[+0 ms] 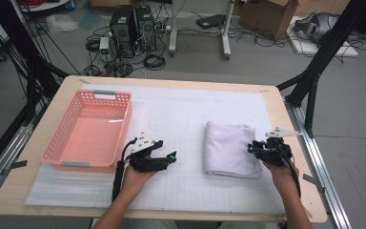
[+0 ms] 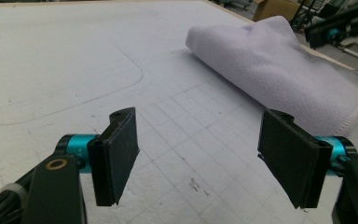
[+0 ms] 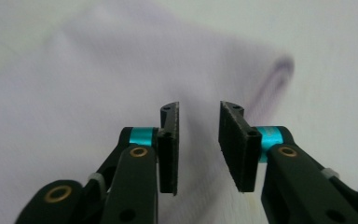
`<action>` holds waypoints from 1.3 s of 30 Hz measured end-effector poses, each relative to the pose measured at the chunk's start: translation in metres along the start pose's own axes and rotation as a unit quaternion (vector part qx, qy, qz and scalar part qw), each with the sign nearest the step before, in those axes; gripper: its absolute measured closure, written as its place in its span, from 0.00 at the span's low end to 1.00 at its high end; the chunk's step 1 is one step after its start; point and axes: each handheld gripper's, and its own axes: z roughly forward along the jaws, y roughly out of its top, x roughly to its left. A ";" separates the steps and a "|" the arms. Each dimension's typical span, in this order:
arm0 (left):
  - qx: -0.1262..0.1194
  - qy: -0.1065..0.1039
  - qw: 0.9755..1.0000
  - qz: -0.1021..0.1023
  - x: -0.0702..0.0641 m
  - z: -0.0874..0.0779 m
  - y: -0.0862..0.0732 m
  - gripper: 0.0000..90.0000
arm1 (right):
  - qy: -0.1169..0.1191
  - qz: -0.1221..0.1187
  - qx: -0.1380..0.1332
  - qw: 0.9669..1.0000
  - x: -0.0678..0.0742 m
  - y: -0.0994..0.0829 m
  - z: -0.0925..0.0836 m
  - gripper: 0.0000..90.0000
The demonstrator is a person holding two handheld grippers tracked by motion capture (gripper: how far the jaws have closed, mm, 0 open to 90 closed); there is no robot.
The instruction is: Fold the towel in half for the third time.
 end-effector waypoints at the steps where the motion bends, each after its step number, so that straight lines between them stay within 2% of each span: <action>1: 0.000 0.000 1.000 0.000 0.000 0.000 0.000 0.32 | 0.001 -0.006 -0.007 1.000 0.002 0.009 0.002 0.71; 4: 0.000 0.000 1.000 0.000 0.000 0.000 0.000 0.32 | 0.012 -0.020 -0.019 1.000 0.007 0.033 0.014 0.69; 6: 0.000 -0.001 1.000 0.000 0.000 0.000 0.000 0.32 | 0.012 -0.032 -0.009 0.999 0.009 0.047 0.028 0.68; 9: 0.002 -0.002 1.000 0.002 -0.001 0.000 0.000 0.32 | 0.021 -0.035 0.007 0.999 0.010 0.058 0.047 0.67; 13: 0.003 -0.002 1.000 0.001 -0.001 0.000 -0.001 0.32 | 0.026 -0.036 0.031 0.999 0.009 0.065 0.068 0.66; 17: 0.003 -0.001 1.000 0.001 -0.001 0.000 -0.001 0.32 | 0.032 -0.047 0.056 0.997 0.010 0.063 0.086 0.65; 20: 0.003 0.000 1.000 0.003 -0.001 0.000 -0.001 0.32 | 0.039 -0.051 0.077 0.995 0.012 0.060 0.096 0.75; 22: 0.002 0.000 1.000 0.003 0.000 0.000 -0.001 0.32 | 0.046 -0.060 0.072 0.995 0.014 0.061 0.098 0.91; 23: 0.002 0.000 1.000 0.002 0.000 0.000 -0.001 0.32 | 0.045 -0.068 0.069 0.994 0.015 0.063 0.098 0.94; 25: 0.002 0.000 1.000 0.002 0.000 0.000 -0.001 0.32 | 0.045 -0.078 0.061 0.994 0.017 0.067 0.099 0.95; 29: 0.002 0.000 1.000 0.002 0.000 0.000 0.000 0.32 | 0.046 -0.109 0.025 0.993 0.025 0.073 0.103 0.96; 31: 0.002 0.001 1.000 0.000 0.000 -0.001 -0.001 0.32 | 0.058 -0.116 0.007 0.991 0.030 0.074 0.107 0.95; 33: 0.001 0.001 1.000 0.000 0.000 -0.001 -0.001 0.32 | 0.057 -0.116 0.000 0.992 0.033 0.074 0.113 0.89; 35: 0.001 0.000 1.000 0.000 0.001 -0.001 0.000 0.32 | 0.041 -0.103 -0.001 0.994 0.034 0.074 0.114 0.75; 36: 0.000 0.000 1.000 0.000 0.001 -0.001 0.000 0.32 | 0.029 -0.094 -0.005 0.995 0.033 0.074 0.112 0.71; 39: 0.000 0.001 1.000 0.001 0.001 -0.001 0.000 0.32 | 0.005 -0.065 -0.032 0.997 0.022 0.076 0.095 0.72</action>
